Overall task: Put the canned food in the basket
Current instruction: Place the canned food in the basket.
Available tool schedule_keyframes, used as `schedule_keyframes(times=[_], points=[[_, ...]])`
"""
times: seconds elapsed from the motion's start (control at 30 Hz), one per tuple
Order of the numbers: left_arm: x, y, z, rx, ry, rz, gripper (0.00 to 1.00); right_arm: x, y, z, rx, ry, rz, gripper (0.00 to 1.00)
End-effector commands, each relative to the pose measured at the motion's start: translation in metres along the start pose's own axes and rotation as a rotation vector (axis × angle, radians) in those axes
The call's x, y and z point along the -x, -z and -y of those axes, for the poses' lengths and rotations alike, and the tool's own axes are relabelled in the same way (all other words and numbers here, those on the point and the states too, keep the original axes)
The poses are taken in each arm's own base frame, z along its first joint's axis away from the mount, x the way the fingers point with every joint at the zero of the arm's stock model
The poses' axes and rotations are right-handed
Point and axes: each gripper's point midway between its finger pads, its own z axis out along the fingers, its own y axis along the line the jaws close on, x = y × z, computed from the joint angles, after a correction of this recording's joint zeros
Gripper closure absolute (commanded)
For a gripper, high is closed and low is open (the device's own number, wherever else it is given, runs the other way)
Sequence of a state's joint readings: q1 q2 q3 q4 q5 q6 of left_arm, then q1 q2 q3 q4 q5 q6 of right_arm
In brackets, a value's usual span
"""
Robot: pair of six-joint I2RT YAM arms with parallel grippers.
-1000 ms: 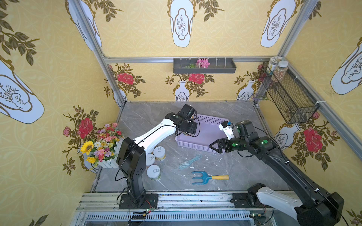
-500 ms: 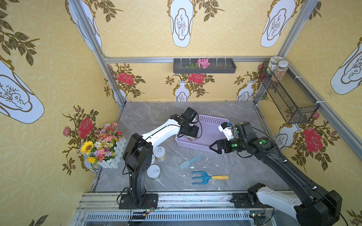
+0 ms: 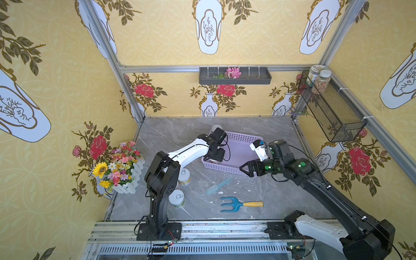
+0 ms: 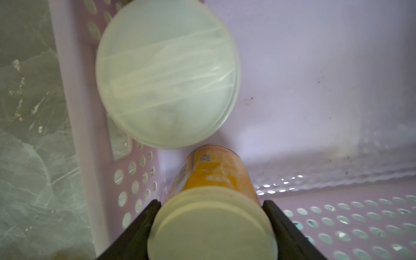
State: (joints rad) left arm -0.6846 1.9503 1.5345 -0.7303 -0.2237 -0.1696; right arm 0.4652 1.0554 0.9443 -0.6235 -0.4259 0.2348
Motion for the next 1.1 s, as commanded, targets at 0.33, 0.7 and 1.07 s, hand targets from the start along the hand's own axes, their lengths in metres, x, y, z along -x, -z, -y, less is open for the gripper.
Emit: schedule_keyframes(times=[0.33,0.7,1.07], points=[[-0.004,-0.025,-0.019,0.127,0.025,-0.02,0.54,0.013,-0.004,-0.01,-0.029,0.051,0.036,0.01],[-0.012,-0.033,-0.022,0.143,0.039,-0.037,0.28,0.011,-0.001,-0.008,-0.037,0.041,0.046,0.01],[-0.001,-0.015,-0.021,0.134,0.053,-0.001,0.1,0.006,-0.004,-0.006,-0.039,0.029,0.039,0.01]])
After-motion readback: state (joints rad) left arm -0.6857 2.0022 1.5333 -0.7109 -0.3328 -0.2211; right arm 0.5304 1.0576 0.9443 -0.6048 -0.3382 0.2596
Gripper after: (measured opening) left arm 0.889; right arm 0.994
